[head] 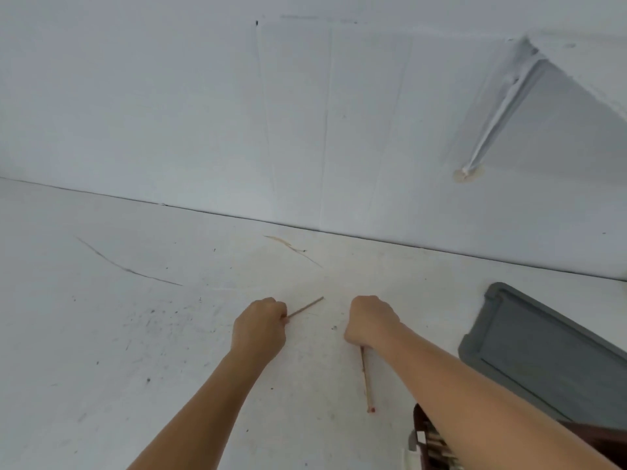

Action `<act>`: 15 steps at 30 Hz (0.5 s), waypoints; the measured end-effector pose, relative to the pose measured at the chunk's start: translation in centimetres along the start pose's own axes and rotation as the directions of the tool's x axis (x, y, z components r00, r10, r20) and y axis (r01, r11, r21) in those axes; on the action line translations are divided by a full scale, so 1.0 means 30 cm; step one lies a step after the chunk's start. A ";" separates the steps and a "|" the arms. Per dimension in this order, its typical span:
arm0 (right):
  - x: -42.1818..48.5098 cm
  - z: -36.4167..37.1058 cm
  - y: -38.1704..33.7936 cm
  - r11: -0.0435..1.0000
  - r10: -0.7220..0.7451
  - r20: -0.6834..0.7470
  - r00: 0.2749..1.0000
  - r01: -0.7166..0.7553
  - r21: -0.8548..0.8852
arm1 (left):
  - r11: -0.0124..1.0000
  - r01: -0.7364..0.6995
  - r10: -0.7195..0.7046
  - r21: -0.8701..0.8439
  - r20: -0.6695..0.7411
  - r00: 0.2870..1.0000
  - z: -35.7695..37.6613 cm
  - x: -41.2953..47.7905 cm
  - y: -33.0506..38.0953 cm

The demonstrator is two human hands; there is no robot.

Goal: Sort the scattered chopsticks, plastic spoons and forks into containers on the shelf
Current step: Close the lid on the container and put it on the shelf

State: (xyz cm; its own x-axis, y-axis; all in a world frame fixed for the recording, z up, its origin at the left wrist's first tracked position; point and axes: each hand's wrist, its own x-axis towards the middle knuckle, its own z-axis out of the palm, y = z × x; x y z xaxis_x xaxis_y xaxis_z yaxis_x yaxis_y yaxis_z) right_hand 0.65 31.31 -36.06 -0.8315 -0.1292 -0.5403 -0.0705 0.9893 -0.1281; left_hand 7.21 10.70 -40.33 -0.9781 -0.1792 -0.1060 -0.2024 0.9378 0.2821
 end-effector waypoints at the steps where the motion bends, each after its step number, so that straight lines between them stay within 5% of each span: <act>1: 0.005 0.001 -0.005 0.999 0.020 -0.003 1.000 -0.020 0.031 | 1.000 -0.016 0.016 0.001 -0.018 1.000 0.011 -0.002 -0.003; 6: -0.030 -0.039 0.013 0.967 0.074 -0.088 0.993 -0.050 0.250 | 0.995 -0.013 0.011 -0.099 -0.022 1.000 -0.022 -0.011 0.025; 10: -0.171 -0.196 0.093 0.799 0.052 -0.512 0.857 0.272 0.537 | 0.919 -0.033 -0.017 -0.392 -0.122 0.992 -0.165 -0.036 0.107; 13: -0.434 -0.294 0.247 0.748 -0.064 -0.756 0.651 0.533 0.395 | 0.835 -0.154 0.105 -0.529 -0.121 0.987 -0.319 -0.163 0.252; 15: -0.629 -0.299 0.402 0.796 -0.156 -0.748 0.645 0.530 0.292 | 0.796 -0.258 0.245 -0.548 -0.100 0.964 -0.370 -0.277 0.358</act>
State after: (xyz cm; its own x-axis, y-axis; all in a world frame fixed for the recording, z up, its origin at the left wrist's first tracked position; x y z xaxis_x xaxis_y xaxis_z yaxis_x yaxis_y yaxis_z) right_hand 10.53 46.30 -19.94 -0.9378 -0.1862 0.2931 -0.3361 0.6989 -0.6313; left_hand 12.62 18.95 -25.83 -0.9977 0.0268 0.0618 0.0649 0.6296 0.7742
